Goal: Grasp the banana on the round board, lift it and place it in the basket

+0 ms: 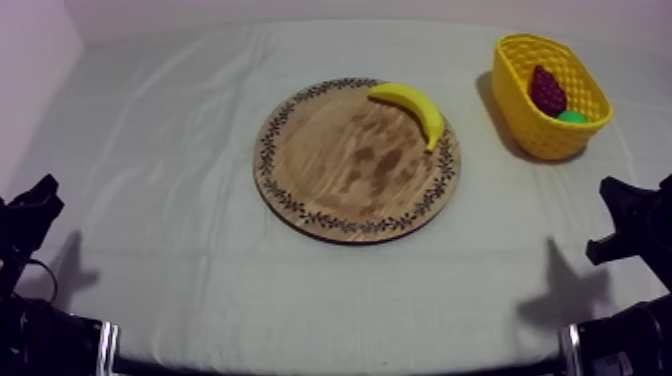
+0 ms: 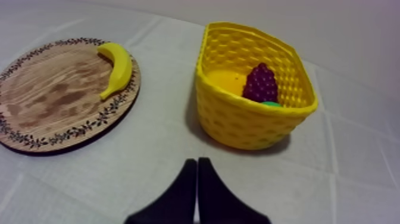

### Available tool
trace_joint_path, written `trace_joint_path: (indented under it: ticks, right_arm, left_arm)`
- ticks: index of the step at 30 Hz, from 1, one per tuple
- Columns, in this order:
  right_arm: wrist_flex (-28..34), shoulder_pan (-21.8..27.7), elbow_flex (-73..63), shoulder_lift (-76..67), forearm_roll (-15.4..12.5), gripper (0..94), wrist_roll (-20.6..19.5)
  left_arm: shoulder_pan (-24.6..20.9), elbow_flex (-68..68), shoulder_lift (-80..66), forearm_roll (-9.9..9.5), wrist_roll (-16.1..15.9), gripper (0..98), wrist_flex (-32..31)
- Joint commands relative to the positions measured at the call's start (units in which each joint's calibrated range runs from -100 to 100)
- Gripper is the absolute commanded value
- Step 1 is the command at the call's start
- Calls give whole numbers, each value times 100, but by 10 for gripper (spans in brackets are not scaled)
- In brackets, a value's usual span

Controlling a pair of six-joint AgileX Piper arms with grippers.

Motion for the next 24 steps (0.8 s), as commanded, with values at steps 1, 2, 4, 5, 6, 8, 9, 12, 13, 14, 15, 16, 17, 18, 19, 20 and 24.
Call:
trace_joint_path:
  ticks: [1, 2, 4, 5, 6, 8, 9, 12, 13, 14, 15, 16, 17, 18, 19, 20, 24]
  right_arm:
    - [-49, -37, 1, -1, -57, 5, -319]
    - [-30, -37, 1, -1, -59, 5, -341]
    - [25, -37, -3, -1, -60, 5, -398]
    - [56, -37, -5, -1, -61, 5, -430]
    - [77, -34, -7, -1, -61, 5, -461]
    - [103, -32, -8, -1, -62, 5, -451]
    - [111, -28, -9, -1, -62, 5, -439]
    - [87, -19, -10, -1, -88, 5, -425]
    - [83, -22, -10, -1, -91, 6, -421]
    - [79, -22, -10, -1, -91, 6, -416]
    - [77, -15, -10, -1, -93, 6, -411]
    - [85, -7, -10, -1, -92, 6, -383]
    - [161, -2, -34, -1, -102, 10, -286]
    - [291, 3, -70, -1, -169, 9, -135]
    - [431, 5, -119, -1, -228, 8, -1]
    - [546, -3, -163, -1, -281, 8, 118]
    - [810, -53, -426, 86, -493, 6, 484]
  left_arm:
    - [-10, 0, 0, 1, -9, 1, 3]
    - [-10, 0, 0, 1, -9, 1, 3]
    - [-10, 0, 0, 1, -9, 1, 3]
    - [-10, 0, 0, 1, -9, 1, 3]
    - [-10, 0, 0, 1, -9, 1, 3]
    - [-10, 0, 0, 1, -9, 1, 3]
    - [-10, 0, 0, 1, -9, 1, 3]
    - [-10, 0, 0, 1, -9, 1, 3]
    - [-10, 0, 0, 1, -10, 1, 3]
    - [-10, 0, 0, 1, -11, 1, 3]
    - [-10, 0, 0, 1, -11, 1, 3]
    - [-10, 0, 0, 1, -10, 1, 3]
    - [-10, 0, 0, 1, -10, 1, 3]
    - [-10, 0, 0, 1, -10, 1, 3]
    - [-10, 0, 0, 1, -9, 1, 3]
    - [-10, 0, 0, 1, -9, 1, 3]
    - [-10, 0, 0, 1, -11, 1, 3]
